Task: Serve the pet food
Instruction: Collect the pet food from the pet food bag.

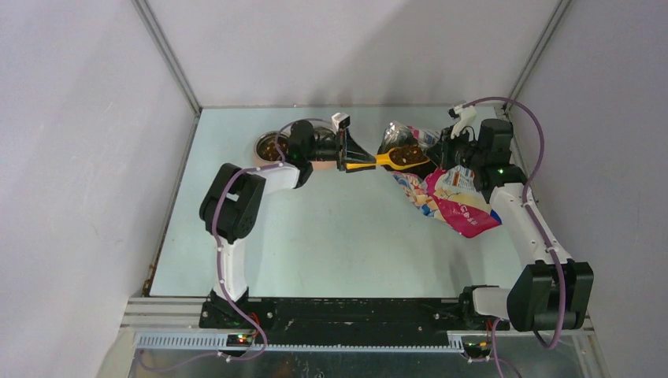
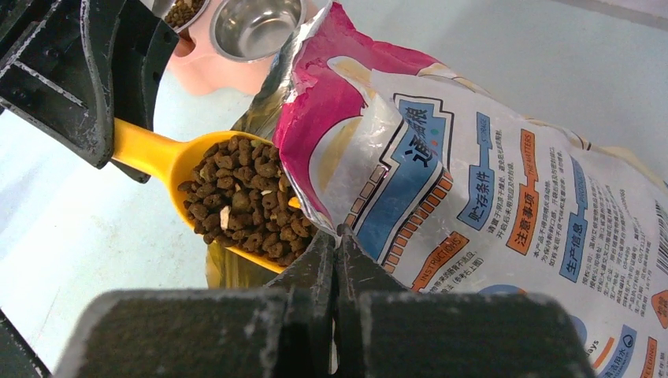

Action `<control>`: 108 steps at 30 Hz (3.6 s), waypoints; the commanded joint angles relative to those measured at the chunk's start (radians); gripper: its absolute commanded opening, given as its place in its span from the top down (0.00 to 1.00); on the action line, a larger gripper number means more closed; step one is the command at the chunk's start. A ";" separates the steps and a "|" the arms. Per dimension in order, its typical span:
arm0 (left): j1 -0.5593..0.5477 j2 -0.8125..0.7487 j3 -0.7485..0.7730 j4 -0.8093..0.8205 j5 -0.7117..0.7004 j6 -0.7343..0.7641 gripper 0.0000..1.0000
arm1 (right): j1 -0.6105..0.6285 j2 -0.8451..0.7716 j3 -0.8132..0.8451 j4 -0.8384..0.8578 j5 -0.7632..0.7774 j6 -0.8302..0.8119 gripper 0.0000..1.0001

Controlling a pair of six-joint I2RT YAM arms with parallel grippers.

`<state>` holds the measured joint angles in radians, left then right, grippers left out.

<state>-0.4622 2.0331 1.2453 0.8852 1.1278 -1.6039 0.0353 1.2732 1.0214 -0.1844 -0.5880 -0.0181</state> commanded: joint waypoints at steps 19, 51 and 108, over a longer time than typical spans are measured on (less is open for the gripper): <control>-0.024 -0.094 0.119 -0.524 -0.101 0.457 1.00 | 0.141 0.049 0.011 0.025 0.024 0.021 1.00; -0.015 -0.118 0.002 0.027 0.007 0.071 1.00 | 0.052 0.127 0.010 0.048 0.030 0.088 1.00; 0.010 -0.196 0.001 -0.470 0.026 0.580 1.00 | -0.128 0.055 0.011 0.063 -0.015 0.182 1.00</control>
<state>-0.4576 1.9297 1.1862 0.6373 1.1572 -1.2716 -0.0570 1.3140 1.0218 -0.1402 -0.6685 0.1574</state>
